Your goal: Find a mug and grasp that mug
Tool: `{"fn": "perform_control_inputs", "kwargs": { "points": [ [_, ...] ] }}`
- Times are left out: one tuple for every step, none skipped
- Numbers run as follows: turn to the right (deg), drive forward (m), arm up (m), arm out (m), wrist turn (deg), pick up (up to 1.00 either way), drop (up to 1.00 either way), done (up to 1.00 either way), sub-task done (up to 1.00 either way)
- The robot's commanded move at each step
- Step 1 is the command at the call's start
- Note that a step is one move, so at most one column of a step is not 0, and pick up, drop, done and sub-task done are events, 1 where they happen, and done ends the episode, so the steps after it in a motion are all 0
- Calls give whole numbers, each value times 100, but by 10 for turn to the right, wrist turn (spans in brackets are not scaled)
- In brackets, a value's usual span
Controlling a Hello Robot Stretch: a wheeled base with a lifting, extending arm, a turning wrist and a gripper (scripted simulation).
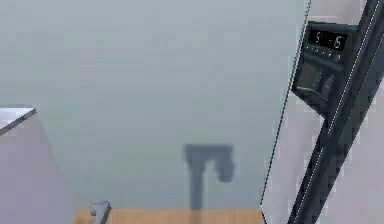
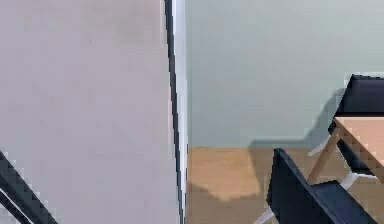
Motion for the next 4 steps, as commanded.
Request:
{"fn": "perform_control_inputs", "kwargs": {
  "points": [
    [-120,0,0,0,0,0,0,0,0],
    [0,70,0,0,0,0,0,0,0],
    [-450,0,0,0,0,0,0,0,0],
    [-450,0,0,0,0,0,0,0,0]
  ]
}}
